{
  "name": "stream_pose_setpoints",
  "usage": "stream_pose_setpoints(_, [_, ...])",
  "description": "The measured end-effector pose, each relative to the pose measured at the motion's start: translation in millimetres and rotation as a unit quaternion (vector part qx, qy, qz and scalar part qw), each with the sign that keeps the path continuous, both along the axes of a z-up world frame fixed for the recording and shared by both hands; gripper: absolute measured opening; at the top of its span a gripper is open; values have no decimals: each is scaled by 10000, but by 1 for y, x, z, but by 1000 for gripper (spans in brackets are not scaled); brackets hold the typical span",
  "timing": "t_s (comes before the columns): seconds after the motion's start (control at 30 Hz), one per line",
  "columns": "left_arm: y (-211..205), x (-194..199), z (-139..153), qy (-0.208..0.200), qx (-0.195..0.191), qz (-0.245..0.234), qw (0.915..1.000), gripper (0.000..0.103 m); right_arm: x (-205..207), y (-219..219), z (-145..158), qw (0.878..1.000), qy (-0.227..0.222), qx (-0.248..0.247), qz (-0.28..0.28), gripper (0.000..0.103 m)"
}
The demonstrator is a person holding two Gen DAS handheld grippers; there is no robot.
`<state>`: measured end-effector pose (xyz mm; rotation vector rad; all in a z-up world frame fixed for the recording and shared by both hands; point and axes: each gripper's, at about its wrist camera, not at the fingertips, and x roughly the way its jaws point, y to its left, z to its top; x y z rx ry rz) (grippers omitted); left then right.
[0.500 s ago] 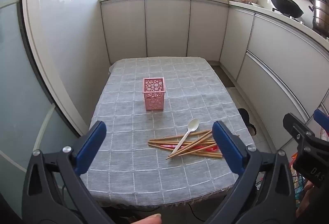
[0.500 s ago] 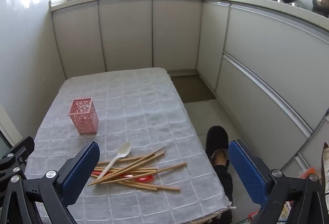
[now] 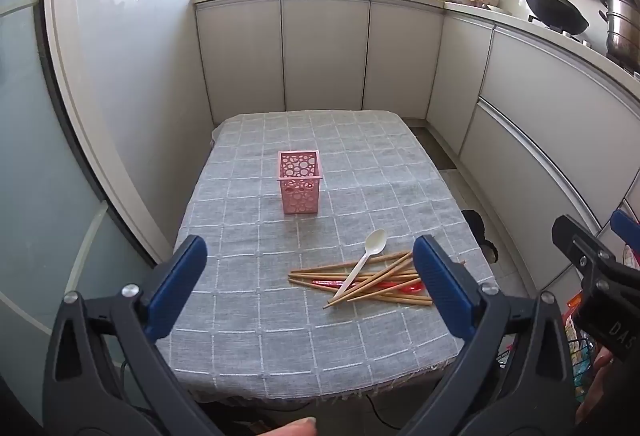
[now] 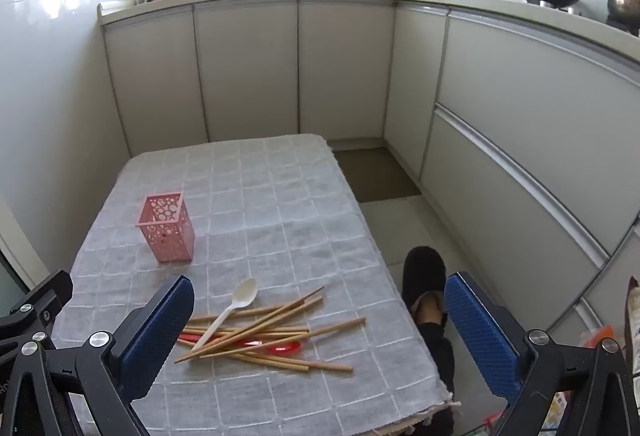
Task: Organize utensils
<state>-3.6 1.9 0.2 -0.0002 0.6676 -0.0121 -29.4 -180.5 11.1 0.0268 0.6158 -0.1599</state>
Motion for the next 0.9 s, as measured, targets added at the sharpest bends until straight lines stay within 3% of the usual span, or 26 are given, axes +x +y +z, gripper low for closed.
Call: stream_pose_setpoints(0.9, [2,2,-1,9,2,32,10000,102,5,2,-3,10000,-22,14,-7,103])
